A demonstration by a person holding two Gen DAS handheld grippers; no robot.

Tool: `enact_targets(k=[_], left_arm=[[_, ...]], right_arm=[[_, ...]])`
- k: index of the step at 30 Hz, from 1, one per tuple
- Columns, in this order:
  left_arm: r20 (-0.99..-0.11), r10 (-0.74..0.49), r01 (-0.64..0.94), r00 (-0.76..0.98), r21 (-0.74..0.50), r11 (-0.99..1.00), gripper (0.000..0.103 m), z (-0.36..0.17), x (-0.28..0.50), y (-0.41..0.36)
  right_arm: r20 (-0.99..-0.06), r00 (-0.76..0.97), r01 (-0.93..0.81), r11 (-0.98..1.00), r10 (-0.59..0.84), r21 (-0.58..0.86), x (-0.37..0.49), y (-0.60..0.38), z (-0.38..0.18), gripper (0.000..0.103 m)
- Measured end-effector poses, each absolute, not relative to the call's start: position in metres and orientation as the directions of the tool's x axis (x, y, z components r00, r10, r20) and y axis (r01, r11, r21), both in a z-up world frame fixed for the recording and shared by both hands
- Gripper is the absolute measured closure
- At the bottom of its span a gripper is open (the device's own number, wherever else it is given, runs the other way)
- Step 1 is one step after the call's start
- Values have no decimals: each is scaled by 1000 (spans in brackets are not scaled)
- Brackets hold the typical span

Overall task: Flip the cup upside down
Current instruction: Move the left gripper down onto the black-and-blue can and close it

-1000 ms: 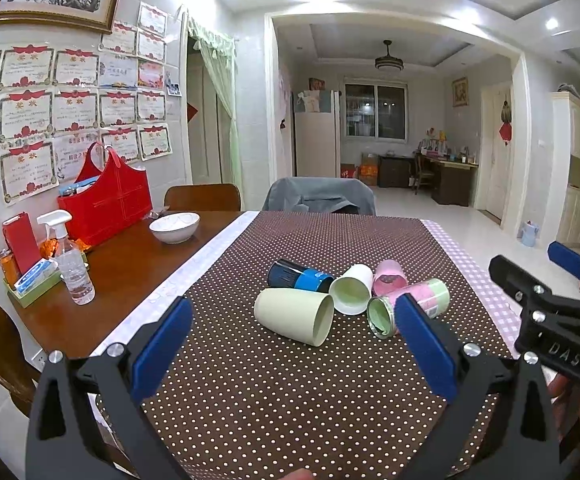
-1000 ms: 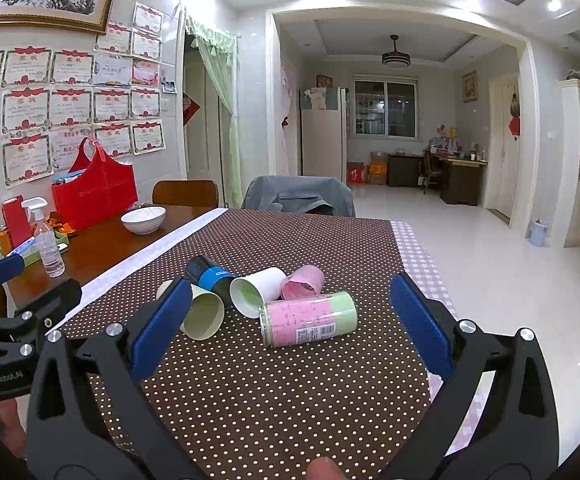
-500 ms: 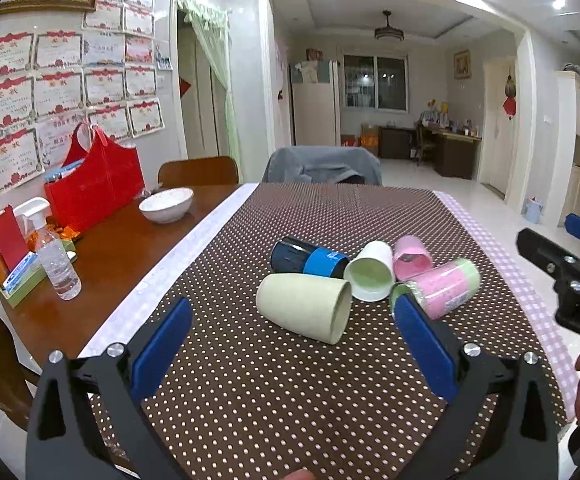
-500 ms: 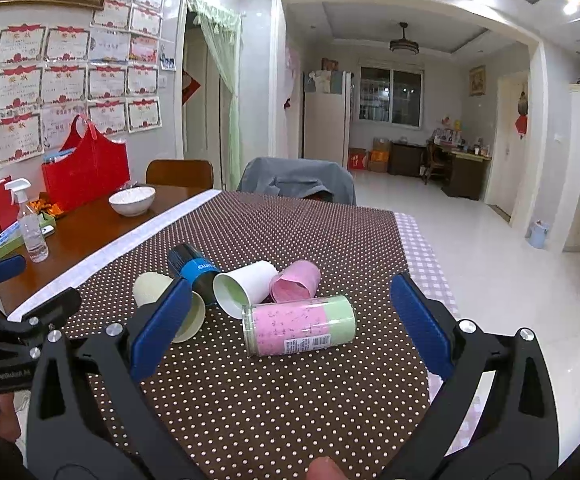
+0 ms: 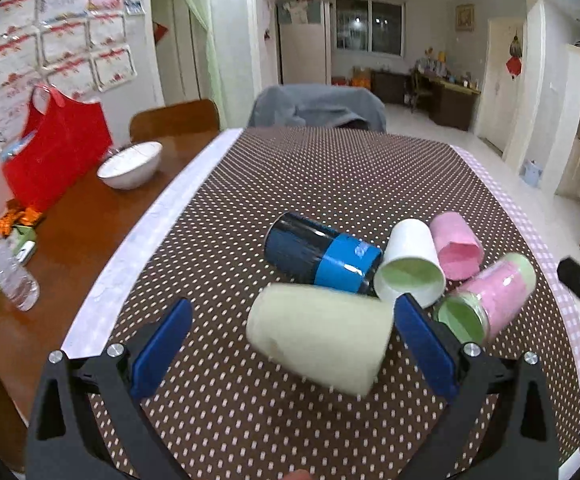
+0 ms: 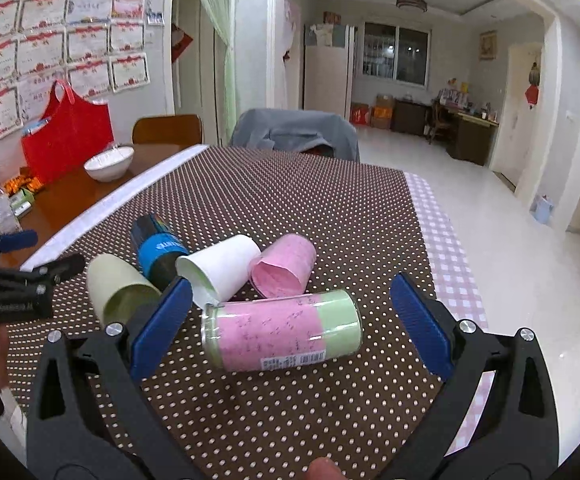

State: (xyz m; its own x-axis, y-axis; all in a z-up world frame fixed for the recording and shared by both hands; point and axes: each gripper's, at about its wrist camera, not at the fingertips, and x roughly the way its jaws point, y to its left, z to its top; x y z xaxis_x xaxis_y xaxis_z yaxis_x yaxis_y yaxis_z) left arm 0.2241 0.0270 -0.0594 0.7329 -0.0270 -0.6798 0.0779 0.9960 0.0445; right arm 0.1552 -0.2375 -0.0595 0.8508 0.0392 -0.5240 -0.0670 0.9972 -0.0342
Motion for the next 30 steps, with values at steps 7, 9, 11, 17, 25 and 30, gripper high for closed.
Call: enact_targets(k=[7,9,11,17,25,30], left_arm=[[-778,-26,45,628,3,999,4,-67,292,28],[-823,-49,31,566,-38,999,4,-74,313,30],[-857,-75,20,509,-75,997,4,-81,331,30],[-916,-147,-9,374,-162,987,4,-103,370,29],[-955,-185,6,230,-189,982,4,-129,415,12],[-972,-157,46,174,-151,987,12,-144,435,-7]], right_arm=[[-573,818,-90,995,52,-38,199,-239,-67,6],[-591,804,-99,994,58,-36,214,-239,-68,6],[-603,795,-111,993,68,-34,226,-240,-70,6],[-626,773,-142,990,99,-18,253,-241,-75,6],[-648,752,-144,989,119,14,273,-248,-82,6],[-659,743,-134,991,119,29,280,-253,-86,6]])
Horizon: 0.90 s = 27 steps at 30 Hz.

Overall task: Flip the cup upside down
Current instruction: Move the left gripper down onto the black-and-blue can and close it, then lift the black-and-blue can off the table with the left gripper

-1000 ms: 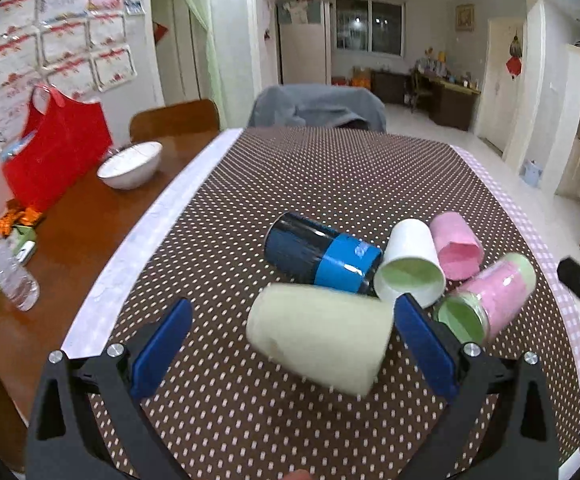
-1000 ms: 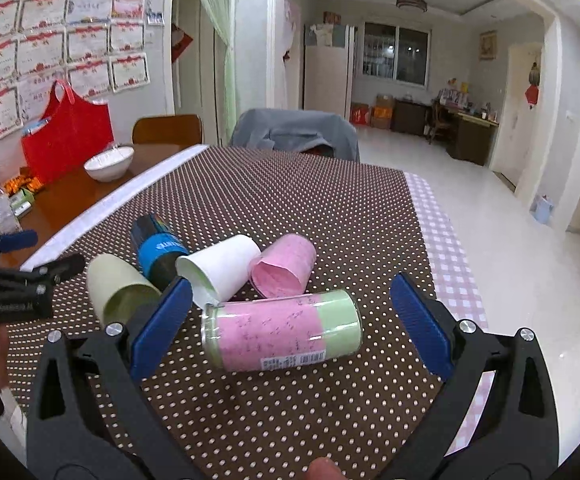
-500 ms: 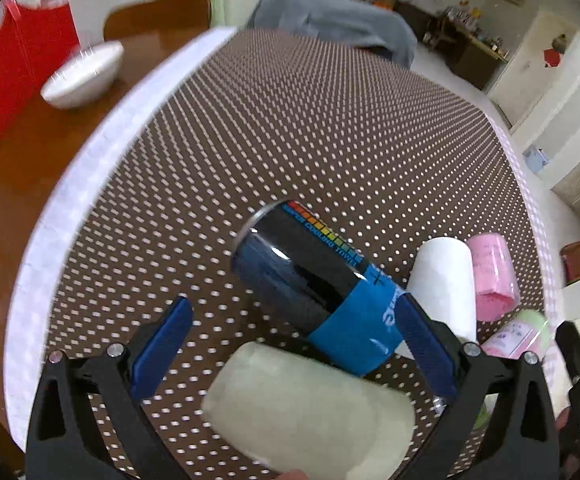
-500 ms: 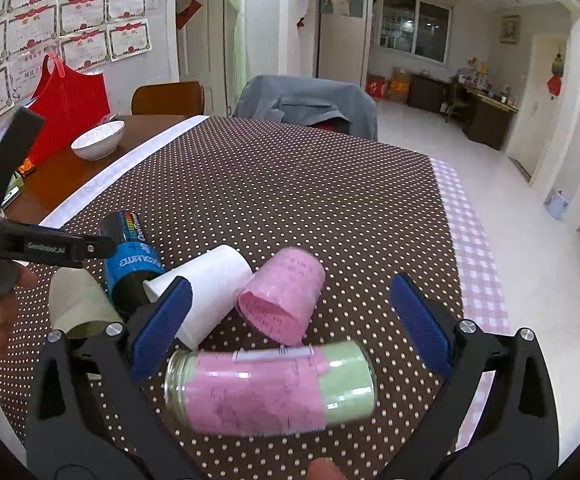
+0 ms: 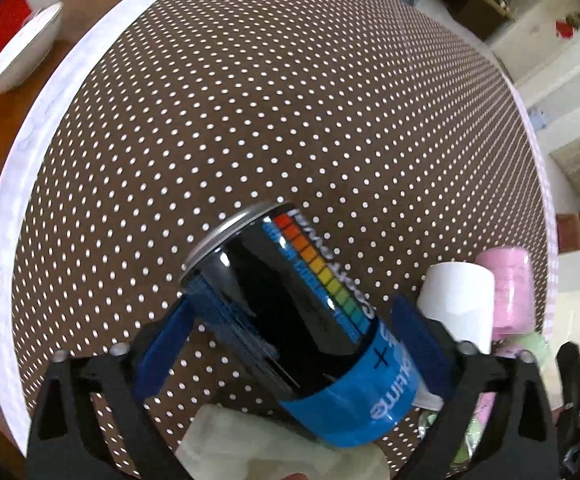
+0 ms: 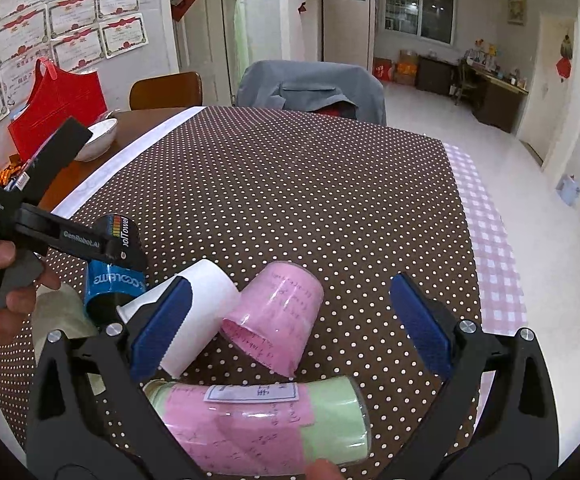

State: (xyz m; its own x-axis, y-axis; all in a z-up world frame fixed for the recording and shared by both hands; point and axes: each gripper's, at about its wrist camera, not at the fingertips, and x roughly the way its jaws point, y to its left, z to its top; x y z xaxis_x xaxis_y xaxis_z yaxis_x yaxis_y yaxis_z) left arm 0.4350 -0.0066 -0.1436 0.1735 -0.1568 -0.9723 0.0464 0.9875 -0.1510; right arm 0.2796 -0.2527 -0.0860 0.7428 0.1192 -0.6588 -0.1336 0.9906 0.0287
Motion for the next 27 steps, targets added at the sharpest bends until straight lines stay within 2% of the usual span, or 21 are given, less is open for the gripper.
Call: enact_targets(k=[5,11,22,27], left_arm=[[-975,-132,118,180,-112,987,22,-145,447,-31],[-969,-159,162,190,-129,978,28,-143,447,-45],[-983,-65,166,174,-36,985,27,-158,428,-70],[-974,-110,161,196,-79,984,32,-170,417,-89]], right_arm=[[-662,740,-124,991,120,42,280,-257,-88,6],[-660,741,-115,992,119,51,275,-262,-88,6],[-646,753,-109,992,120,58,265,-265,-83,6],[-648,754,-96,994,110,57,261,-270,-84,6]])
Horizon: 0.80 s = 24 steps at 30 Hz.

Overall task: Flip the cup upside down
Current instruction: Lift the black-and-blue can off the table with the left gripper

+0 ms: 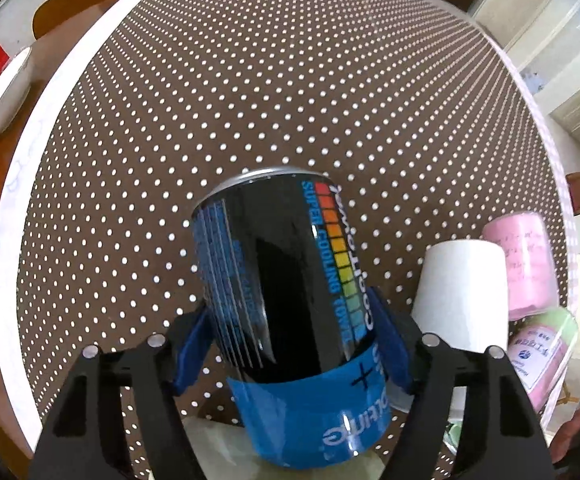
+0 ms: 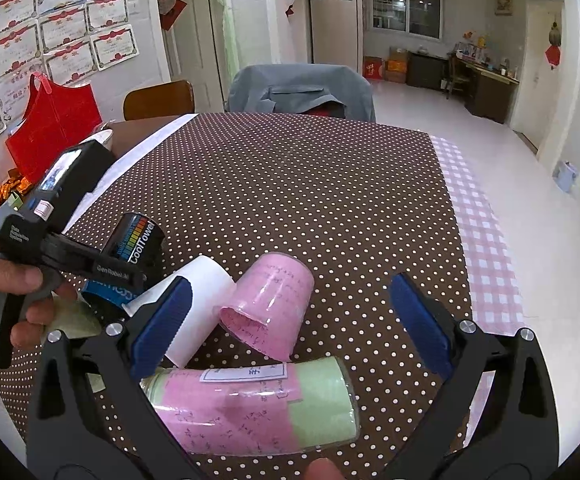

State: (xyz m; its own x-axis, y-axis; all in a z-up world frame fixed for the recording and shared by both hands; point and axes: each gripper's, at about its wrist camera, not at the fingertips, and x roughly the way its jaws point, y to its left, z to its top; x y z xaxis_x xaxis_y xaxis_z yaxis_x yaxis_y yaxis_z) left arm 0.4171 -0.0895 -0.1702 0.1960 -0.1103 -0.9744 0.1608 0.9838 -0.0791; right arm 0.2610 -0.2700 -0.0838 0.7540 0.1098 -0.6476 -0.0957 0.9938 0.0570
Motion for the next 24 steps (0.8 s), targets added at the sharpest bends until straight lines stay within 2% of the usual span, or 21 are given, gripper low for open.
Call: enact_targets(k=[7,14,16,24], left_arm=[[-958,-148,201,246,-99,975,34,-149,411,-105],[-921,-196,218,337,-126,968,35,-103,400,-79],[-908,-214,227,360,-137,964,35,-89,381,-59],[-851,-281,299,444,-155,942,35,-49,301,-59]], right_arm=[[-643,759,-79,995,104,68,251,-274,-82,6],[-617,782,-61,996,89,66,229,-276,-72,6],[-609,789,-54,996,85,69,222,-277,-69,6],[-559,827,-30,997,67,74,173,-281,-65,6]])
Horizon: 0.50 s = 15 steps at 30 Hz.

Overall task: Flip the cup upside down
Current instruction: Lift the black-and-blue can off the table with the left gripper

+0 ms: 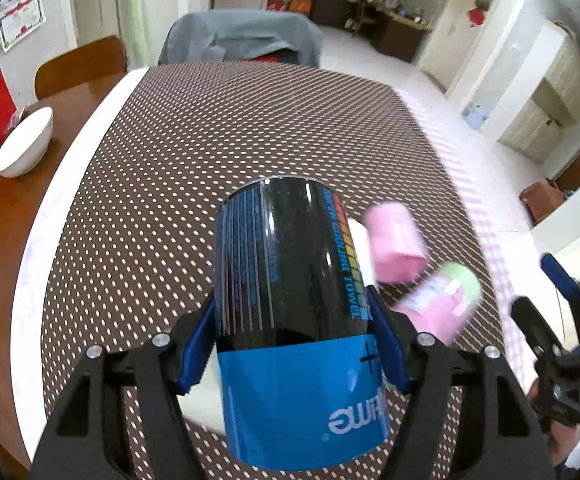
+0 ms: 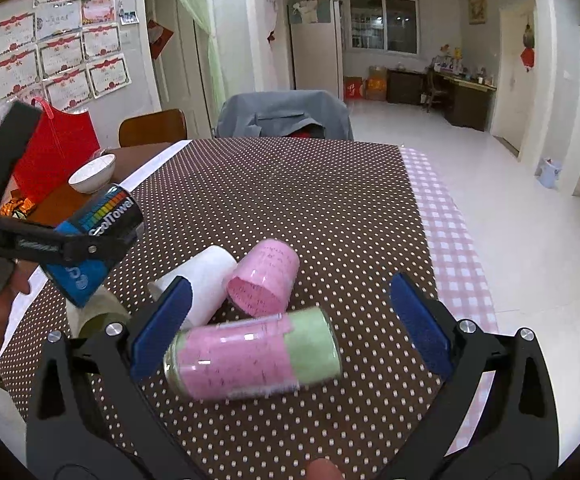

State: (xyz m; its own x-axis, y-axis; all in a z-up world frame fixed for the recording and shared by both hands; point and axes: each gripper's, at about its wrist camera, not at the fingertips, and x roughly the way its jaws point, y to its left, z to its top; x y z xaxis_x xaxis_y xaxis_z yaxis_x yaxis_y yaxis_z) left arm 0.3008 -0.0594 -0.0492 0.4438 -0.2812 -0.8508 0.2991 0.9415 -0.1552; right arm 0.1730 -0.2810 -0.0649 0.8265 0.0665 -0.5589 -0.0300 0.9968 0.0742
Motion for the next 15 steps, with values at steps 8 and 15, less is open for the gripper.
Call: enact_targets(k=[8,15], left_arm=[[-803,-328,375,497,-143,916,35,-51,213,-63],[-816,-333,382,472,-151,912,35,-95,171,-74]], right_arm=[[-539,840,3,995,54,104,120,-288,-80,6],[-537,841,0,993,64,119,93,-288,-92,6]])
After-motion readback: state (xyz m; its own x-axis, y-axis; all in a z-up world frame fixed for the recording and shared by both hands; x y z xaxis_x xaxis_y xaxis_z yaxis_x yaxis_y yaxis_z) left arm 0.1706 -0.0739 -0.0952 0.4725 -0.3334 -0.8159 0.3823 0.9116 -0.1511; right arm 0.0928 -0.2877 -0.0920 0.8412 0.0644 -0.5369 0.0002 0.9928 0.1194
